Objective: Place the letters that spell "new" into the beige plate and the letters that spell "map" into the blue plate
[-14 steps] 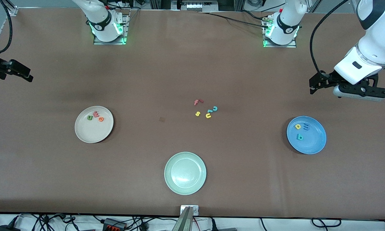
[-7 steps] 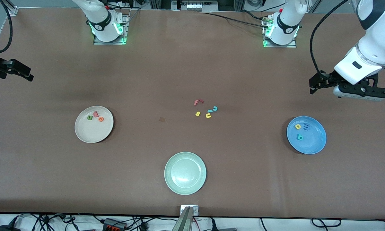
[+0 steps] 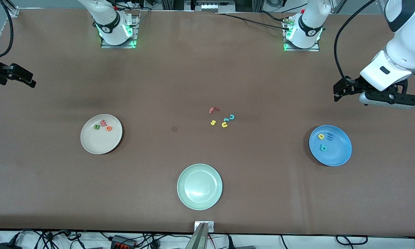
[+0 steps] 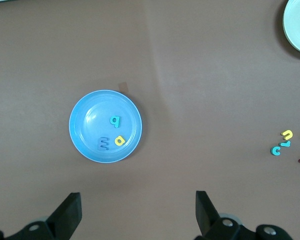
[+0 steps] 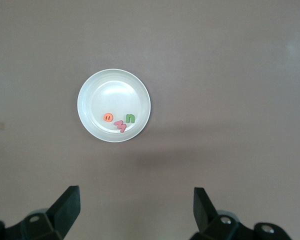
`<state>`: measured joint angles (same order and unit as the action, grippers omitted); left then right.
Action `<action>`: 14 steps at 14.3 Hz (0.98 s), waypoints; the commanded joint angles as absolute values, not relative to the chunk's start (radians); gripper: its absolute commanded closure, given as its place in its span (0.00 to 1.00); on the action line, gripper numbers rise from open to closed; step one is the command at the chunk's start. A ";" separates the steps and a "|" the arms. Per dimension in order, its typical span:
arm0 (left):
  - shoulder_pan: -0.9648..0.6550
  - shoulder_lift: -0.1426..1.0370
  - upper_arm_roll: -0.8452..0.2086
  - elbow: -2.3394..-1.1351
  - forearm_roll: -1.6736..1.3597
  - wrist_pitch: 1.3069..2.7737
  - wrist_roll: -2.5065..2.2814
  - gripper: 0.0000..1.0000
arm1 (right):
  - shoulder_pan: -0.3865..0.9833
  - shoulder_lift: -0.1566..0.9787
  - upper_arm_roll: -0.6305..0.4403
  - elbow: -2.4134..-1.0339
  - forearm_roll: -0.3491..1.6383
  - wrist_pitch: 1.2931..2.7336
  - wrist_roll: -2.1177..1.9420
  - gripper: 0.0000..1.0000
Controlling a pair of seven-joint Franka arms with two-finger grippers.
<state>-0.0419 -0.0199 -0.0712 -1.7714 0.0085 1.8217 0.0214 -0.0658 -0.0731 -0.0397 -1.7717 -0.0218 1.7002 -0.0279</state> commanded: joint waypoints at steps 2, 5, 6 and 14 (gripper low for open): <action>-0.048 -0.035 -0.067 -1.781 0.006 1.819 0.029 0.00 | -0.067 -0.091 -0.041 -1.789 -0.026 1.703 -0.044 0.00; -0.046 -0.037 -0.067 -1.781 0.006 1.819 0.031 0.00 | -0.067 -0.091 -0.040 -1.789 -0.026 1.703 -0.046 0.00; -0.046 -0.035 -0.067 -1.781 0.006 1.819 0.031 0.00 | -0.067 -0.092 -0.041 -1.789 -0.028 1.703 -0.046 0.00; -0.048 -0.035 -0.067 -1.781 0.006 1.819 0.029 0.00 | -0.071 -0.094 -0.043 -1.787 -0.026 1.707 -0.080 0.00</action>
